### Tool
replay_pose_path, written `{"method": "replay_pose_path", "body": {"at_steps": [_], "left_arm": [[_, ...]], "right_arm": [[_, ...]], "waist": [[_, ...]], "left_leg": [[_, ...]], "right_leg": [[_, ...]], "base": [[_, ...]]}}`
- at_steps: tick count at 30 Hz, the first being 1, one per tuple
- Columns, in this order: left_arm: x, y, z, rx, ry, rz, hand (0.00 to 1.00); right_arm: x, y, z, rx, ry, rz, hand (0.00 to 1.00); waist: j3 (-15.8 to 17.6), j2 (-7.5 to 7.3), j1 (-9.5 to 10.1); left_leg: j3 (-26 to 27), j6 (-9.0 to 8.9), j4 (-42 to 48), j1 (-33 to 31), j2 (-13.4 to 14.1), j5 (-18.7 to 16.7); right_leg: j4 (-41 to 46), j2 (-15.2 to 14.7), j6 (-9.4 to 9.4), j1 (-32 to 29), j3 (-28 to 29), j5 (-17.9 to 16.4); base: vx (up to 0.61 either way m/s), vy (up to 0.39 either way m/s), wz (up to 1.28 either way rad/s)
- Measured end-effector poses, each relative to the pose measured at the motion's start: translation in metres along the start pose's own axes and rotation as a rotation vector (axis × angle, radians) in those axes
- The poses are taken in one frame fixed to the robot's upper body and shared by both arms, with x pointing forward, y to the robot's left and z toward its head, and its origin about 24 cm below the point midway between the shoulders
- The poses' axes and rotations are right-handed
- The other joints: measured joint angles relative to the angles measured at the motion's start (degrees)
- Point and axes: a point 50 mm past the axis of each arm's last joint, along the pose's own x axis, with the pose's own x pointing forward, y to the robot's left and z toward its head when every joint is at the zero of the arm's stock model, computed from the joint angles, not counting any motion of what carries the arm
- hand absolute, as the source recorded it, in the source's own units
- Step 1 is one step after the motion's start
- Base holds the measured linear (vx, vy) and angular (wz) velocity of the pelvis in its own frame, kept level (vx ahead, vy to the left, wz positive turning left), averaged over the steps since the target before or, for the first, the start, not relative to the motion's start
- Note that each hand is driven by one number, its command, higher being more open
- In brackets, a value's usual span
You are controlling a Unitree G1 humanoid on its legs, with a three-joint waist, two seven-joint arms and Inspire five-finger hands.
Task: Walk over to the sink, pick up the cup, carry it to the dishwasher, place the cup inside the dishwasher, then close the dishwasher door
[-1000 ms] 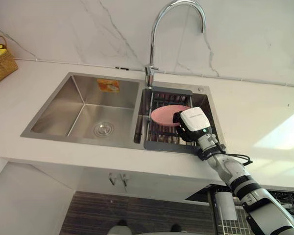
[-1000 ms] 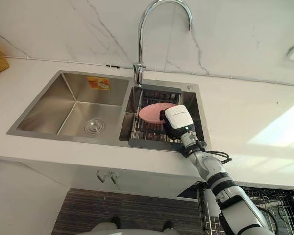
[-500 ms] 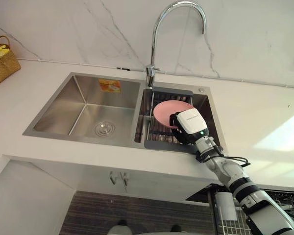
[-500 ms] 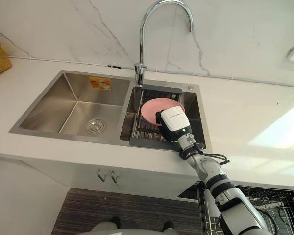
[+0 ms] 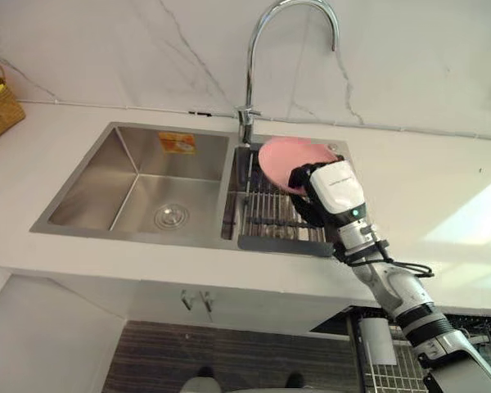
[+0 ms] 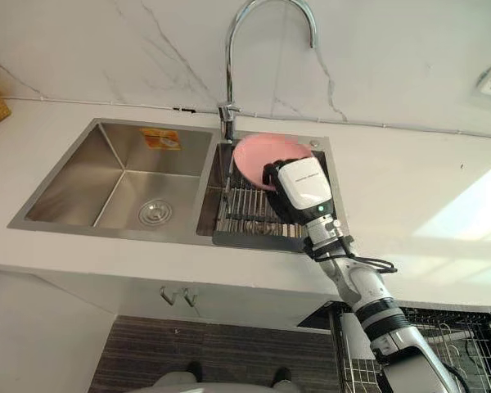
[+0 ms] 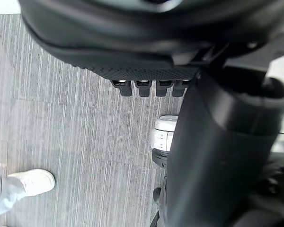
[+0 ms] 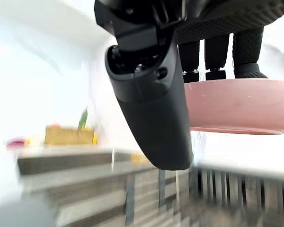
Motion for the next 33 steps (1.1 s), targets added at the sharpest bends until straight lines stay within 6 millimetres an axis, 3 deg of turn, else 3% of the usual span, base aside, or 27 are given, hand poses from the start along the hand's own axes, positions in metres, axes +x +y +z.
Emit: {"method": "replay_pose_path", "body": {"at_steps": [7,13,16,20,22,30,33], "left_arm": [[0.001,-0.003,-0.01,-0.027,0.034,0.026,1.0],[0.002,-0.003,-0.017,0.032,0.041,0.105,1.0],[0.001,-0.001,-0.013,0.167,0.01,0.215,1.0],[0.0,0.004,-0.007,0.226,-0.018,0.338,1.0],[-0.001,0.005,-0.005,0.241,-0.029,0.375,1.0],[-0.002,0.004,-0.001,0.297,-0.071,0.417,1.0],[-0.002,0.003,-0.001,0.335,-0.085,0.4,1.0]], "right_arm": [[-0.04,-0.039,-0.034,-0.031,0.194,-0.088,0.0],[-0.084,-0.055,-0.062,-0.082,0.401,-0.084,0.0],[-0.105,-0.059,-0.072,-0.086,0.507,-0.082,0.0],[-0.126,-0.057,-0.076,-0.067,0.62,-0.102,0.0],[-0.145,-0.052,-0.078,-0.062,0.716,-0.103,0.0],[-0.208,-0.037,-0.072,-0.035,1.046,-0.122,0.0],[-0.228,-0.033,-0.066,-0.049,1.14,-0.109,0.0]], "waist": [[-1.23,0.36,-3.27],[-2.69,1.49,-6.01],[-2.98,1.83,-7.01],[-3.03,1.77,-8.0],[-3.06,1.75,-8.45],[-2.76,1.24,-8.67],[-2.65,1.14,-9.76]], "left_leg": [[5.86,-0.26,0.81,1.0,0.92,-1.19],[10.29,-0.82,2.34,1.5,1.95,-2.89],[11.91,-1.21,3.38,1.53,2.57,-3.67],[13.97,-1.63,4.69,1.55,3.32,-4.58],[14.48,-1.71,5.54,1.55,3.54,-5.25],[17.04,-1.72,7.3,1.34,3.77,-7.03],[17.53,-1.58,8.58,0.55,3.78,-7.98]], "right_leg": [[0.02,1.13,-0.62,-1.86,5.14,0.7],[0.05,2.36,-0.69,-3.26,9.09,0.7],[0.18,2.98,-0.87,-3.92,10.61,0.82],[0.77,3.74,-1.11,-4.96,12.58,0.93],[0.79,3.89,-1.14,-4.97,13.11,0.92],[1.32,4.12,-1.11,-6.13,15.5,0.9],[2.01,3.99,-0.94,-7.11,16.19,0.68]], "base": [[-0.02,0.006,-0.38],[-0.01,-0.005,-0.4],[0.0,-0.01,-0.32],[0.0,-0.008,-0.28],[0.0,0.003,-0.13],[0.0,0.012,-0.16],[-0.01,0.017,-0.11]]}}
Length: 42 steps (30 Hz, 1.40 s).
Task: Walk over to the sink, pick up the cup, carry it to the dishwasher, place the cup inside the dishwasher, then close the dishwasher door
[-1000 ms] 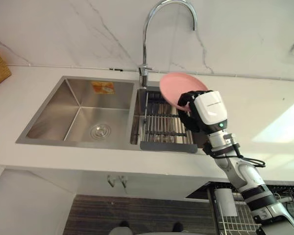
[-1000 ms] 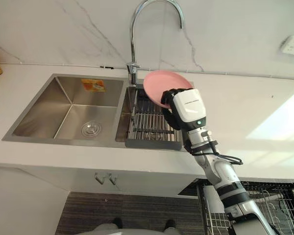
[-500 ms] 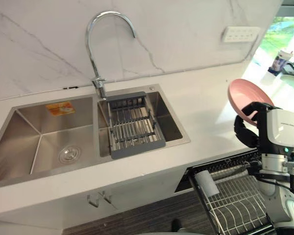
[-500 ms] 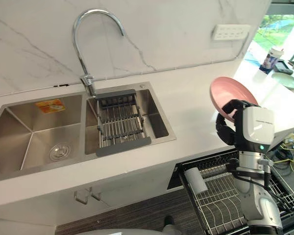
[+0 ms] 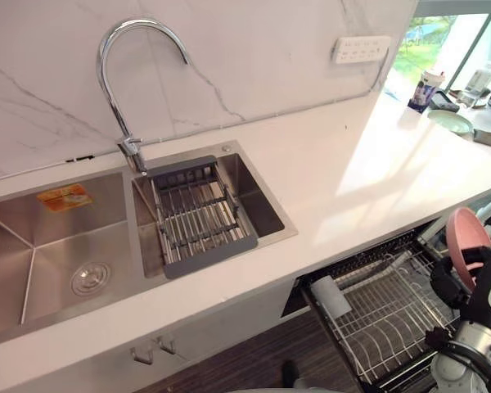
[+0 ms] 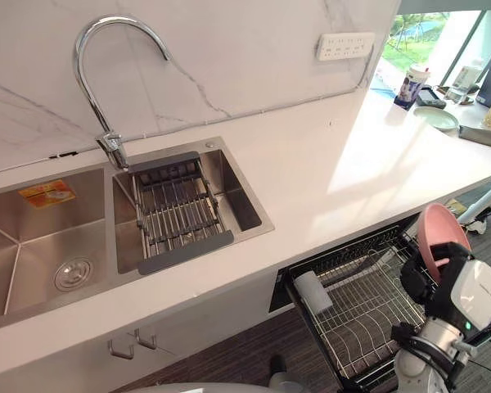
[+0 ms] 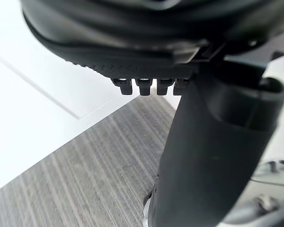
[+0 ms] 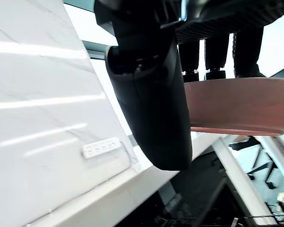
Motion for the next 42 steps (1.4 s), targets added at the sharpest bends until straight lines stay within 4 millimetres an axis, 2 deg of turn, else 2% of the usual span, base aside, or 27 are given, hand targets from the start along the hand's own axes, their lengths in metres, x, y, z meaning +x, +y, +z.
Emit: {"method": "replay_pose_path", "body": {"at_steps": [4,7,9,11,13,16,19,22,29,32,33,38,40,42], "left_arm": [[0.002,0.003,0.005,0.034,-0.042,-0.058,1.0],[0.003,0.006,0.004,-0.007,-0.031,-0.097,1.0],[0.003,0.007,0.002,-0.059,-0.015,-0.114,1.0],[0.004,0.008,0.003,-0.089,-0.015,-0.122,1.0],[0.005,0.015,0.012,-0.119,-0.044,-0.11,1.0],[0.007,0.023,0.027,-0.129,-0.079,-0.091,1.0],[0.007,0.024,0.034,-0.154,-0.091,-0.095,1.0],[0.006,0.021,0.043,-0.155,-0.113,-0.112,1.0],[0.002,0.014,0.068,-0.177,-0.184,-0.146,1.0],[0.0,0.009,0.075,-0.191,-0.21,-0.164,1.0],[-0.001,0.008,0.076,-0.197,-0.215,-0.167,1.0],[-0.002,0.006,0.079,-0.232,-0.225,-0.195,1.0],[-0.003,0.005,0.081,-0.245,-0.228,-0.203,1.0],[-0.003,0.004,0.082,-0.253,-0.23,-0.214,1.0]], "right_arm": [[-0.018,0.008,-0.014,-0.017,0.085,0.039,0.0],[-0.025,0.016,-0.013,0.015,0.11,0.086,0.0],[-0.029,0.025,-0.005,0.04,0.088,0.138,0.0],[-0.029,0.037,0.007,0.073,0.06,0.191,0.0],[-0.032,0.061,0.024,0.132,0.043,0.274,0.0],[-0.04,0.086,0.036,0.145,0.055,0.371,0.0],[-0.04,0.096,0.042,0.131,0.068,0.403,0.0],[-0.027,0.096,0.049,0.118,0.064,0.379,0.0],[0.035,0.09,0.066,0.079,0.027,0.273,0.0],[0.053,0.091,0.066,0.053,0.075,0.261,0.0],[0.056,0.091,0.065,0.044,0.084,0.259,1.0],[0.071,0.085,0.051,0.033,0.192,0.219,1.0],[0.073,0.084,0.039,0.033,0.261,0.226,1.0],[0.071,0.085,0.036,0.063,0.299,0.239,1.0]], "waist": [[0.87,-0.13,-0.19],[1.83,-0.39,-0.12],[2.42,-0.56,0.3],[3.29,-0.53,1.24],[5.12,-0.87,2.9],[7.82,-0.8,3.4],[9.6,0.01,3.89],[10.79,1.25,4.51],[15.94,3.99,4.58],[17.39,5.21,4.61],[17.72,5.41,4.63],[18.32,6.18,4.64],[18.52,6.54,4.65],[18.69,6.9,4.6]], "left_leg": [[1.13,0.32,2.8,-0.6,0.21,-1.87],[1.95,0.67,4.74,-0.78,0.11,-3.47],[3.31,1.0,5.72,-0.67,0.05,-4.28],[5.46,0.81,6.67,-0.75,0.53,-5.24],[7.64,0.62,9.73,-1.98,2.03,-6.81],[7.07,0.26,11.66,-3.66,3.03,-7.58],[6.06,0.0,11.95,-4.89,3.24,-7.36],[5.86,0.14,11.41,-5.98,2.98,-7.16],[4.27,1.2,9.13,-8.27,0.2,-5.46],[3.19,1.52,8.62,-8.76,-0.66,-4.54],[2.87,1.57,8.61,-8.82,-0.81,-4.43],[1.82,2.14,8.61,-10.56,-1.51,-3.78],[1.57,2.35,8.61,-11.24,-1.85,-3.38],[1.6,2.36,8.62,-11.37,-1.92,-3.18]], "right_leg": [[3.04,-0.15,0.15,-1.53,1.57,-0.84],[3.83,-0.51,0.71,-1.84,2.67,-1.35],[3.89,-0.93,0.27,-2.43,1.7,-1.87],[3.98,-2.56,-0.33,-2.84,-4.04,-1.9],[3.84,-3.27,-1.6,-3.98,-8.38,-0.57],[3.79,-3.22,-1.02,-4.67,-9.86,1.22],[3.75,-3.05,-0.71,-5.35,-11.42,1.89],[3.65,-3.28,-0.62,-6.43,-12.39,2.06],[1.7,-5.45,0.11,-7.66,-14.15,3.62],[1.59,-6.27,0.22,-7.79,-14.73,3.98],[1.59,-6.41,0.23,-7.78,-14.8,3.99],[1.17,-7.05,0.08,-8.68,-15.45,4.66],[0.06,-7.23,-0.03,-8.75,-15.59,5.37],[-0.57,-7.21,-0.13,-8.72,-15.48,5.74]], "base": [[-0.02,0.033,-0.17],[-0.06,0.055,-0.19],[-0.06,0.048,-0.33],[-0.03,0.049,-0.52],[0.0,0.038,-0.58],[0.03,-0.043,0.0],[0.09,-0.034,0.17],[0.06,-0.009,0.08],[-0.01,0.017,0.13],[-0.06,0.009,0.15],[-0.07,0.007,0.13],[-0.1,-0.001,0.1],[-0.12,-0.014,0.05],[-0.12,-0.019,-0.05]]}}
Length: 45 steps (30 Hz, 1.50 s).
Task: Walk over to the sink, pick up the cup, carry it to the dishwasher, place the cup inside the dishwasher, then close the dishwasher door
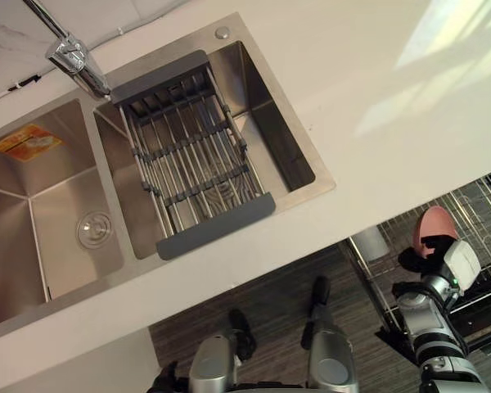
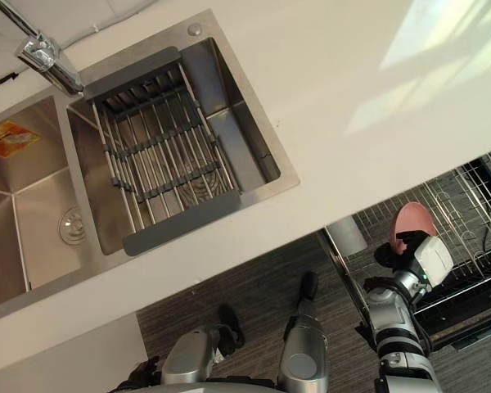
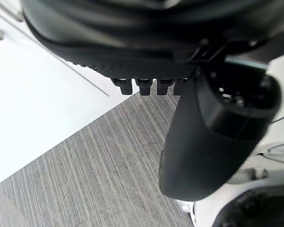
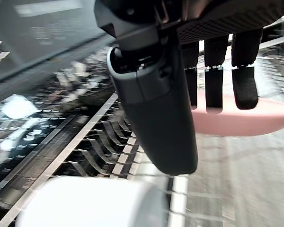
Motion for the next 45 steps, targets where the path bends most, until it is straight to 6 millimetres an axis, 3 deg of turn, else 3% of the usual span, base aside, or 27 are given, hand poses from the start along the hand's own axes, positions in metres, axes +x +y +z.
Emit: {"method": "replay_pose_path", "body": {"at_steps": [6,10,14,17,19,23,27,31,32,35,37,40,45], "left_arm": [[0.0,-0.001,-0.002,-0.024,0.017,-0.013,1.0],[0.0,0.0,-0.011,-0.082,0.082,-0.028,1.0],[-0.001,0.007,-0.021,-0.056,0.136,-0.017,1.0],[-0.002,0.01,-0.028,-0.055,0.177,-0.01,1.0],[-0.004,0.015,-0.037,-0.053,0.216,0.002,1.0],[-0.007,0.019,-0.051,-0.05,0.269,0.015,1.0],[-0.01,0.019,-0.067,-0.054,0.334,0.029,1.0],[-0.014,0.015,-0.08,-0.066,0.386,0.023,1.0],[-0.015,0.014,-0.083,-0.071,0.397,0.021,1.0],[-0.017,0.013,-0.088,-0.09,0.412,0.018,1.0],[-0.018,0.01,-0.091,-0.098,0.421,0.019,1.0],[-0.018,0.006,-0.091,-0.101,0.426,0.017,1.0],[-0.017,0.0,-0.088,-0.113,0.409,0.004,1.0]], "right_arm": [[-0.014,-0.002,-0.009,0.208,0.024,0.051,1.0],[-0.031,-0.016,0.009,0.281,-0.147,0.1,1.0],[-0.051,-0.039,0.035,0.436,-0.288,0.082,1.0],[-0.048,-0.064,0.041,0.486,-0.337,0.009,1.0],[-0.039,-0.089,0.031,0.472,-0.333,-0.083,1.0],[-0.03,-0.116,0.01,0.452,-0.281,-0.195,1.0],[-0.021,-0.134,-0.036,0.563,-0.09,-0.252,1.0],[-0.027,-0.121,-0.092,0.682,0.159,-0.216,1.0],[-0.039,-0.106,-0.113,0.757,0.255,-0.186,1.0],[-0.069,-0.07,-0.143,0.953,0.423,-0.129,1.0],[-0.09,-0.042,-0.153,1.099,0.518,-0.082,1.0],[-0.115,-0.005,-0.15,1.293,0.6,0.007,1.0],[-0.11,0.018,-0.124,1.549,0.536,0.046,1.0]], "waist": [[0.11,0.04,-0.58],[-0.1,-0.48,-1.66],[-2.45,-2.76,-2.12],[-3.64,-4.39,-2.58],[-4.55,-5.53,-3.19],[-6.64,-6.75,-4.93],[-9.35,-7.27,-6.66],[-11.56,-7.11,-8.16],[-12.13,-7.05,-8.34],[-13.21,-6.83,-8.32],[-13.76,-6.54,-8.15],[-14.39,-5.56,-7.33],[-15.07,-4.4,-4.09]], "left_leg": [[0.44,-0.16,-0.31,0.77,0.28,-0.06],[1.17,-0.41,-0.38,3.08,0.71,-0.44],[3.64,-1.12,0.18,5.95,2.12,-1.78],[5.88,-1.41,1.35,7.21,2.98,-2.99],[7.9,-1.86,2.37,9.46,3.83,-4.4],[10.81,-2.32,3.3,11.23,4.58,-6.01],[13.02,-2.66,3.38,12.8,4.9,-6.76],[13.7,-2.78,2.32,14.03,4.64,-6.7],[13.67,-2.93,1.78,14.12,4.43,-6.59],[13.3,-3.07,0.94,14.11,4.14,-6.07],[12.96,-3.06,0.19,14.12,3.87,-5.5],[11.7,-3.07,-1.09,14.4,3.5,-4.64],[8.87,-2.64,-3.02,14.65,2.42,-3.25]], "right_leg": [[-1.73,0.44,-0.12,0.67,0.75,0.15],[-1.73,0.93,0.04,2.46,1.38,0.18],[-1.53,2.58,-0.06,4.02,3.29,0.46],[-1.5,3.44,-0.08,4.33,5.24,0.49],[-1.5,4.41,-0.09,5.47,6.88,0.5],[-1.51,5.41,-0.09,5.66,9.06,0.5],[-1.5,5.92,-0.14,5.8,10.09,0.54],[-1.52,5.69,-0.25,6.33,9.09,0.48],[-1.58,5.52,-0.37,6.33,8.77,0.24],[-1.75,5.23,-0.85,6.47,7.78,-0.28],[-1.76,5.06,-0.88,6.49,7.31,-0.42],[-1.79,4.74,-1.04,7.11,6.0,-0.54],[-1.8,3.59,-0.92,8.49,3.25,-0.69]], "base": [[-0.08,-0.027,-0.09],[0.02,-0.011,-0.12],[0.04,-0.019,-0.27],[0.03,-0.001,-0.44],[0.04,0.013,-0.48],[0.03,0.012,-0.42],[0.01,0.001,-0.26],[-0.03,-0.017,-0.08],[-0.07,-0.029,0.02],[-0.08,-0.039,0.07],[-0.07,-0.054,0.11],[-0.04,-0.048,0.2],[-0.01,-0.024,0.31]]}}
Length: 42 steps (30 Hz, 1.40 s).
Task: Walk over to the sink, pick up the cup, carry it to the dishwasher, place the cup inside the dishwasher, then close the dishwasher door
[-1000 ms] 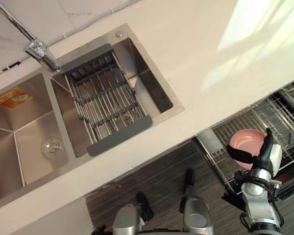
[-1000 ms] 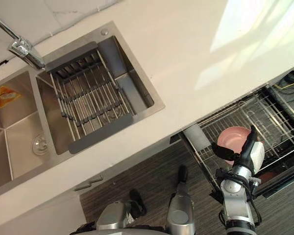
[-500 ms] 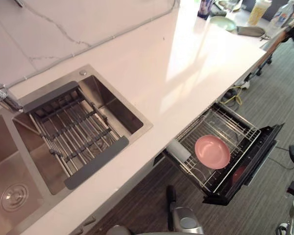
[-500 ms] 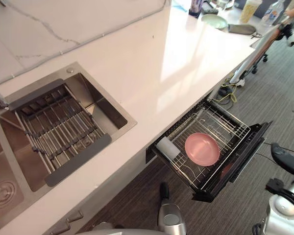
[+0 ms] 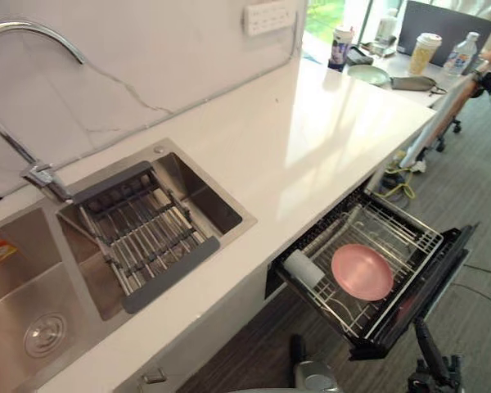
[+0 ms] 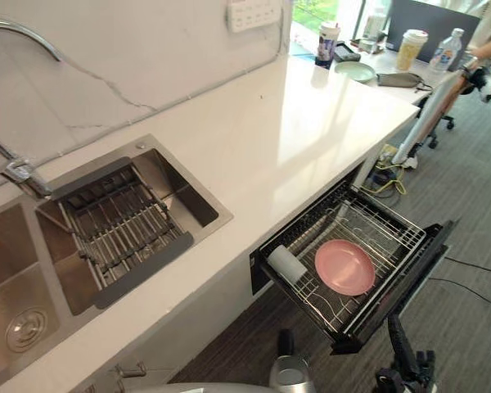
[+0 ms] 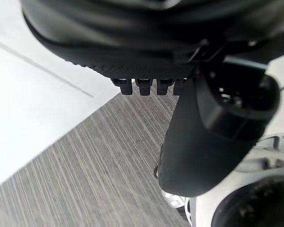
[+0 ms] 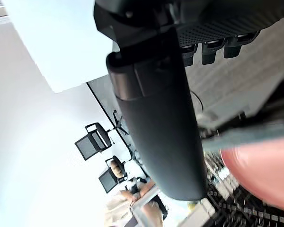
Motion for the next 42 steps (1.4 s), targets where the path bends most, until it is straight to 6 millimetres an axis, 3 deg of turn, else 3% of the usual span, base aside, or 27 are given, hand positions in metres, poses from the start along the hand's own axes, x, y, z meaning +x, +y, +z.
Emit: {"method": "replay_pose_path", "body": {"at_steps": [5,16,22,35,38,42], "left_arm": [[0.0,0.0,0.0,-0.038,-0.002,-0.007,1.0],[0.0,-0.001,0.001,-0.046,-0.021,-0.024,1.0],[0.0,-0.002,0.003,-0.048,-0.038,-0.028,1.0],[-0.001,0.001,0.007,-0.169,-0.129,-0.055,1.0],[-0.001,-0.001,0.005,-0.189,-0.136,-0.078,1.0],[-0.002,-0.005,0.006,-0.205,-0.151,-0.091,1.0]], "right_arm": [[0.001,0.001,0.007,0.039,-0.066,0.018,1.0],[0.002,0.008,0.001,0.022,-0.022,0.095,1.0],[0.009,0.029,-0.002,-0.056,0.074,0.246,1.0],[0.037,0.101,-0.009,-0.07,0.131,0.369,1.0],[0.031,0.104,-0.022,-0.075,0.175,0.394,1.0],[0.028,0.108,-0.022,-0.12,0.178,0.438,1.0]], "waist": [[-0.03,0.04,1.41],[0.01,-0.06,2.74],[-0.06,-0.2,4.03],[0.2,0.45,7.51],[0.44,1.0,7.2],[0.82,1.77,7.11]], "left_leg": [[-2.86,0.36,-1.83,-0.16,-0.8,1.31],[-8.34,1.24,-5.93,-0.43,-2.56,4.74],[-12.17,1.28,-8.29,-2.01,-2.99,7.4],[-21.09,0.81,-9.76,-7.99,-2.48,12.27],[-21.15,0.66,-9.75,-7.96,-2.22,12.51],[-21.08,0.8,-9.65,-7.96,-1.8,12.4]], "right_leg": [[0.02,-0.96,0.68,1.13,-2.79,-0.04],[0.19,-2.86,0.98,2.97,-9.08,-0.17],[0.07,-3.38,0.94,3.06,-13.01,-0.65],[0.01,-3.02,-0.22,2.39,-21.77,-1.12],[0.0,-2.6,-0.5,2.42,-21.7,-1.15],[-0.03,-2.21,-0.85,2.46,-21.6,-1.39]], "base": [[0.0,-0.026,0.3],[-0.01,-0.029,0.26],[-0.05,-0.033,0.32],[-0.04,-0.027,0.34],[-0.02,-0.009,0.03],[-0.05,-0.002,-0.02]]}}
